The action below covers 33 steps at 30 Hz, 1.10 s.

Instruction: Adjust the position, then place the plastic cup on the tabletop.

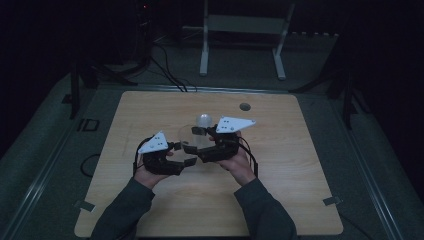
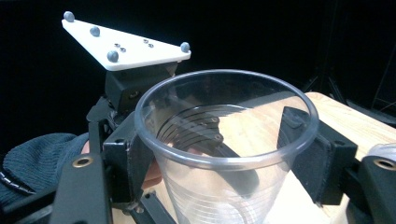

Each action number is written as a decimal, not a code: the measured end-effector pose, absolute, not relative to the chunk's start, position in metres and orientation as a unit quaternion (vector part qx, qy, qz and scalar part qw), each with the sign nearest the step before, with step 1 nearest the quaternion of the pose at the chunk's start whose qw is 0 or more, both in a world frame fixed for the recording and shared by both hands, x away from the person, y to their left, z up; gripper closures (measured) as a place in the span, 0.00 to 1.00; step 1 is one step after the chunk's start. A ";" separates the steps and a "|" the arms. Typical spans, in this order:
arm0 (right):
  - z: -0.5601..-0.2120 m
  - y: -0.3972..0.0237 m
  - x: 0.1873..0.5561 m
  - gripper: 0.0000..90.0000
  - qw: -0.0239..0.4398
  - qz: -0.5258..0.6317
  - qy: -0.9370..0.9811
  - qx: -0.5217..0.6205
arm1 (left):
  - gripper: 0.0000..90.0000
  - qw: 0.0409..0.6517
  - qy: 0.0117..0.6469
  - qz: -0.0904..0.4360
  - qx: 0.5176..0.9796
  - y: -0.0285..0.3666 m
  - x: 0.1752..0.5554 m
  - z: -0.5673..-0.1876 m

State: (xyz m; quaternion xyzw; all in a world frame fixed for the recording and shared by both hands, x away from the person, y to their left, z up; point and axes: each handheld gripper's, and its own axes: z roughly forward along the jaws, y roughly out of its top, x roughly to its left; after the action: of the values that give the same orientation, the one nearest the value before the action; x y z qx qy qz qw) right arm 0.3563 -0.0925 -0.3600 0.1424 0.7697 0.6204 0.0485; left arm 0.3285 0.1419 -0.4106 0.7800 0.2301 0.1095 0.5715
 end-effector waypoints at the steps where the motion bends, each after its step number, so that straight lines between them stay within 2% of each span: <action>1: -0.360 -0.093 0.356 0.32 0.049 0.620 0.770 0.142 | 0.34 0.573 0.231 0.110 0.778 0.143 0.329 -0.410; 33: -0.364 -0.115 0.351 0.32 0.108 0.601 0.774 0.166 | 0.33 0.583 0.242 0.125 0.766 0.159 0.328 -0.408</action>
State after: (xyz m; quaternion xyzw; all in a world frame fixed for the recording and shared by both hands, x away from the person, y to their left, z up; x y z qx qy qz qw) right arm 0.3510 -0.1146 -0.3640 0.1656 0.7742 0.6013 0.1077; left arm 0.3276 0.1591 -0.4076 0.7656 0.2423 0.1255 0.5826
